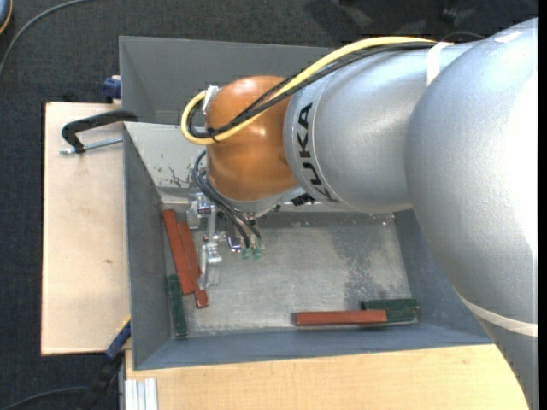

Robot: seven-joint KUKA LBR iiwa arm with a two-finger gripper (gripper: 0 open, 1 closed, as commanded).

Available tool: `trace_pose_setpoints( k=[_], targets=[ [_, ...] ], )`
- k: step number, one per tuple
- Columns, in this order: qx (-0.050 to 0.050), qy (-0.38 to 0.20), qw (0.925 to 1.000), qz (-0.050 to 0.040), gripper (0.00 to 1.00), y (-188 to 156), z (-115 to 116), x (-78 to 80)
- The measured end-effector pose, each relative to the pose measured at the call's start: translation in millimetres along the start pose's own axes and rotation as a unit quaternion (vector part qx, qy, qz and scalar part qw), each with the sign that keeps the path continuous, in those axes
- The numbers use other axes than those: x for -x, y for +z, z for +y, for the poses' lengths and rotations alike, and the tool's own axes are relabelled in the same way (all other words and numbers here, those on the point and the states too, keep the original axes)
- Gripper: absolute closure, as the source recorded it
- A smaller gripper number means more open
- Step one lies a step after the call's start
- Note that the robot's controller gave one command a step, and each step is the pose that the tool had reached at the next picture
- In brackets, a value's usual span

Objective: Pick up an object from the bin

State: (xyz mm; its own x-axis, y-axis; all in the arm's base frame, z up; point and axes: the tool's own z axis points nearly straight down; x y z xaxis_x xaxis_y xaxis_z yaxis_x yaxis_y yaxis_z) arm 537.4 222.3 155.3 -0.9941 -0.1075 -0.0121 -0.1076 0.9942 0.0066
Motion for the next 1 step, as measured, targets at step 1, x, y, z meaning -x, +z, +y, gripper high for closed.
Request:
trace_pose_setpoints(
  k=[1],
  targets=[
    [-0.001, -0.239, 0.9709, 0.0081, 0.0, 75.3, -13.6, -21.5]
  ],
)
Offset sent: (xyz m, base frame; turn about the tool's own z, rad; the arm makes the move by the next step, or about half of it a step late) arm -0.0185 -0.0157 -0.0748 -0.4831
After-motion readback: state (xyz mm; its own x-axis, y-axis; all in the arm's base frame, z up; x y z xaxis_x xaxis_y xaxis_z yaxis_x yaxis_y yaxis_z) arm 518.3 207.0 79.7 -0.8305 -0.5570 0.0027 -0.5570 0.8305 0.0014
